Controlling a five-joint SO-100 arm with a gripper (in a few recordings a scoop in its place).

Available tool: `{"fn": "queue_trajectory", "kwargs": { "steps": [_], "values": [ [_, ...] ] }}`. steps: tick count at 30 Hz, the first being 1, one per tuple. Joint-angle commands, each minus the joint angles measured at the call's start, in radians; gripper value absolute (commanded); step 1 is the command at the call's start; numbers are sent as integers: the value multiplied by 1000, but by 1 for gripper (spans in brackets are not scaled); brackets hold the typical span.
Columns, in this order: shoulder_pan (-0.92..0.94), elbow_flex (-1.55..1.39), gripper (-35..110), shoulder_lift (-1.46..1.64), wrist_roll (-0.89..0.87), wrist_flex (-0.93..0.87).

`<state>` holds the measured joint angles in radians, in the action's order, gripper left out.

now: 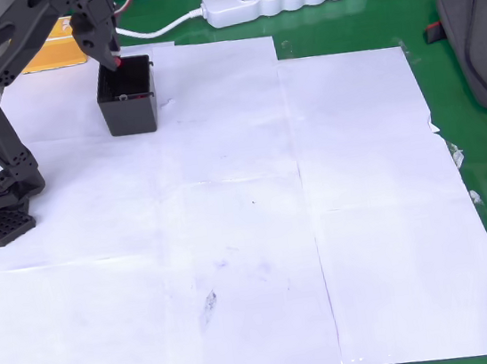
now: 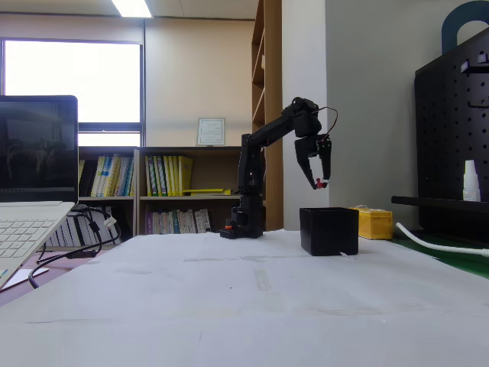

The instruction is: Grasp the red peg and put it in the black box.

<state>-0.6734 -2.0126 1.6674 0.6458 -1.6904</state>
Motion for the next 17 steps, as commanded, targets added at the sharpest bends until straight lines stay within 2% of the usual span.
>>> {"fn": "queue_trajectory", "kwargs": {
  "steps": [1,8,10,11,12,14,17],
  "values": [
    [-9,0,0,-17,3,32],
    [-15,57,3,-3,-17,78],
    [-12,61,11,-3,-35,77],
    [-12,64,20,-3,-34,72],
    [-14,66,37,-3,-25,63],
    [-17,64,43,-9,-12,54],
    [-14,55,43,-11,-11,52]
  ]
}}
